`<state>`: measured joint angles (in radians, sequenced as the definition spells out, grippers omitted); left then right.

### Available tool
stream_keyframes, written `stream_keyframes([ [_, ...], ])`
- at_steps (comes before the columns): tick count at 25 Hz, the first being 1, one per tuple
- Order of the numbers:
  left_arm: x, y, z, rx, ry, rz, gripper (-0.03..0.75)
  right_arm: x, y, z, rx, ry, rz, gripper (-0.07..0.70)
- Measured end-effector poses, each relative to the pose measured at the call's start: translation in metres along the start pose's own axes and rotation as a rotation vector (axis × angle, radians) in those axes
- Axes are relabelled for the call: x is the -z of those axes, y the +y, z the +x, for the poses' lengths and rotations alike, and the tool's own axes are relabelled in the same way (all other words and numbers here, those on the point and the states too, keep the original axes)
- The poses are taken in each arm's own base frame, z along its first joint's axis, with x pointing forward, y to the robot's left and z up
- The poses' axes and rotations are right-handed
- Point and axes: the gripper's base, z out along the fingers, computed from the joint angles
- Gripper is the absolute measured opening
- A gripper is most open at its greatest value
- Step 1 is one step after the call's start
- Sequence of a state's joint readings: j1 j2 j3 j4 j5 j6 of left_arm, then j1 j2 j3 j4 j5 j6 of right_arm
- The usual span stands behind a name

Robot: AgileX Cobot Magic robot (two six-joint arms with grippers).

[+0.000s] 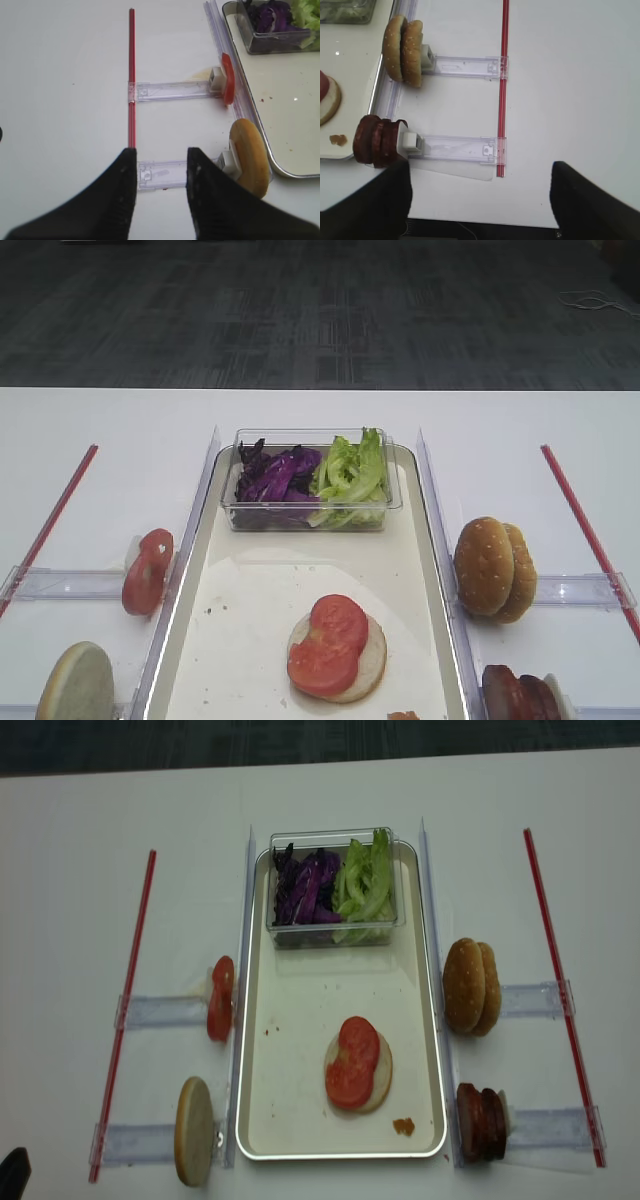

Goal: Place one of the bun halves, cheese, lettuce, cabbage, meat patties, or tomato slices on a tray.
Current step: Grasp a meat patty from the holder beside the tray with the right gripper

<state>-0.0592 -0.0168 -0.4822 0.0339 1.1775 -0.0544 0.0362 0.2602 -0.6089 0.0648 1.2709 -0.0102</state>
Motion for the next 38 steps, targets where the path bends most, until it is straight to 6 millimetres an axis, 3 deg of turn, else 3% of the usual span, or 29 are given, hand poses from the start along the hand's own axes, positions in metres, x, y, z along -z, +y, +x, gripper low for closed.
stream_keyframes([
  [6, 0.0, 0.0, 0.0, 0.0, 0.0, 0.0, 0.235, -0.006, 0.003, -0.036, -0.107, 0.105, -0.024, 0.567],
  [15, 0.0, 0.0, 0.0, 0.0, 0.0, 0.0, 0.235, -0.061, 0.002, -0.066, -0.165, 0.399, -0.024, 0.567],
  [19, 0.0, 0.0, 0.0, 0.0, 0.0, 0.0, 0.235, -0.071, 0.001, -0.069, -0.172, 0.443, -0.023, 0.567],
  [38, 0.0, 0.0, 0.0, 0.0, 0.0, 0.0, 0.235, -0.073, 0.013, -0.071, -0.266, 0.46, -0.132, 0.563],
])
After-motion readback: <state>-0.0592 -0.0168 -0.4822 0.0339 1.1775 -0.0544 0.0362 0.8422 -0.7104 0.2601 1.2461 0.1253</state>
